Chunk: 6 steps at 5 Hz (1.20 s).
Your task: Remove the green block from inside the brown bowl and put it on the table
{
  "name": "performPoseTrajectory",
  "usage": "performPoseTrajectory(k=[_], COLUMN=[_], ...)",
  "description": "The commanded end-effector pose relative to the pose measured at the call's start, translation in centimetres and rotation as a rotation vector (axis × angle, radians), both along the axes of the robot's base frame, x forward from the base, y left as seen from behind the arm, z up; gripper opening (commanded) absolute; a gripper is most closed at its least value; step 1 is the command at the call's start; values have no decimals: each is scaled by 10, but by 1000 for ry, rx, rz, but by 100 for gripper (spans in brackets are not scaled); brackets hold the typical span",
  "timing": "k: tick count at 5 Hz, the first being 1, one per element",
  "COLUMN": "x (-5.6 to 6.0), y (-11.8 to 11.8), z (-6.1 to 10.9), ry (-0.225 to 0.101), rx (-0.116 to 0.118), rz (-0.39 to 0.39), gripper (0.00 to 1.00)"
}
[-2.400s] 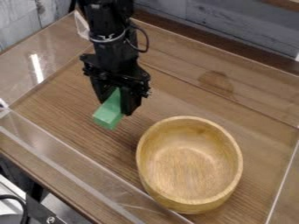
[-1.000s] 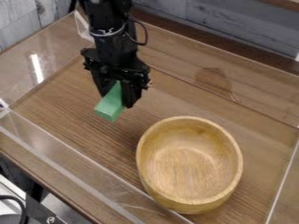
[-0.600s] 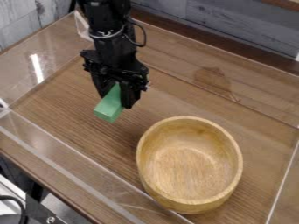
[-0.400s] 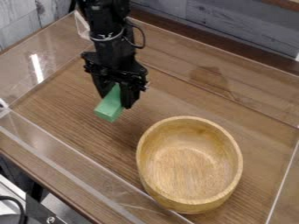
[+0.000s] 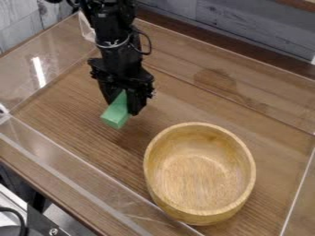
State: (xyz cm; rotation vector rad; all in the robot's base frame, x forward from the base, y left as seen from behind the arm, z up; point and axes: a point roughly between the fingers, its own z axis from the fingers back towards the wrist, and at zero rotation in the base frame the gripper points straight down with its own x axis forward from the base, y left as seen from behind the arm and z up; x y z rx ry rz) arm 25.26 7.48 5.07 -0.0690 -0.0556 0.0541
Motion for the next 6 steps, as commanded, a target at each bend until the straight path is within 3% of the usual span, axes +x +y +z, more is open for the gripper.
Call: performPoseTrajectory(k=[1,6], x=[11,24], y=[9,0], z=[10,6], ry=[-49,-50], rx=[17,-21], rz=[10,-3], gripper=[100,100])
